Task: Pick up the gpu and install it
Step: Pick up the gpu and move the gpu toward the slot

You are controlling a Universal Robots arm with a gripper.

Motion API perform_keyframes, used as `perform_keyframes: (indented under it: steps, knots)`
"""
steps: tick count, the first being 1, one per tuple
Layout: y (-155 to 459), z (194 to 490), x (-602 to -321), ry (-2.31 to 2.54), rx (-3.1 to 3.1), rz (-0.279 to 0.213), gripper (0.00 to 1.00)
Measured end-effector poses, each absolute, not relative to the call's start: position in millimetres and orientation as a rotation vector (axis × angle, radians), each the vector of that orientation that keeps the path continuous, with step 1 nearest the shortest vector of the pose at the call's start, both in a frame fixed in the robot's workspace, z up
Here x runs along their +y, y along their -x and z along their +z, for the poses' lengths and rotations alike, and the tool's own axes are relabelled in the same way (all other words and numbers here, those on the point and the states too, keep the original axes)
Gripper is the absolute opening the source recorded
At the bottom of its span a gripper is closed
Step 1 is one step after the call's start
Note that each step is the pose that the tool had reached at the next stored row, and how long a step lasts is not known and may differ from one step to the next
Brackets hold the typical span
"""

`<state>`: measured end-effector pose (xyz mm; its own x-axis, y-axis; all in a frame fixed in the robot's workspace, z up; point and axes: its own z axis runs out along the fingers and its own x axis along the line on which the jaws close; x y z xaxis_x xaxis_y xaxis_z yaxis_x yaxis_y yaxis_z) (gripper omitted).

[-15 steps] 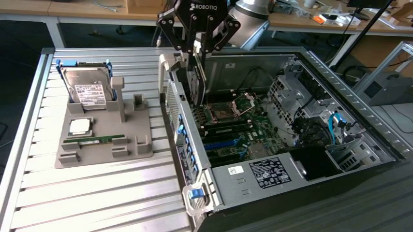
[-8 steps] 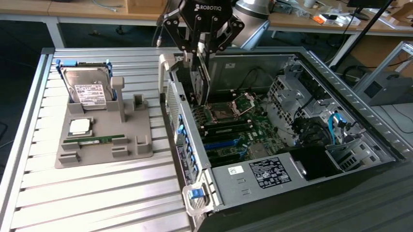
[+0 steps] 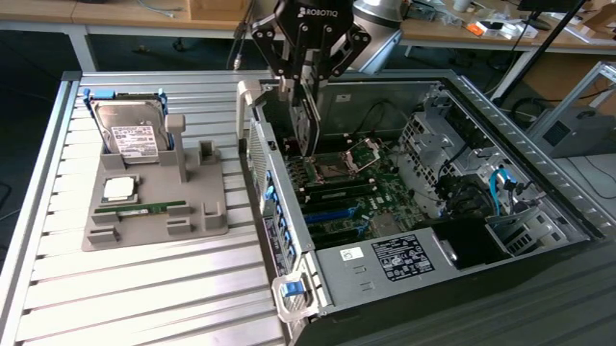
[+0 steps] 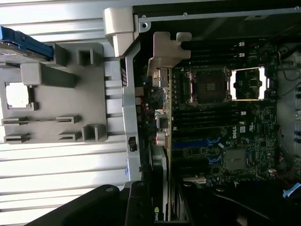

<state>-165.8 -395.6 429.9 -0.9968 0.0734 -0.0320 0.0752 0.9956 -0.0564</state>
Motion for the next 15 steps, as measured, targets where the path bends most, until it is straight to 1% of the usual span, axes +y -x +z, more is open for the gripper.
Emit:
perform_keyframes:
  steps: [15]
  knots:
    - [154,429,-396,-0.116,3.108,-0.09,0.27]
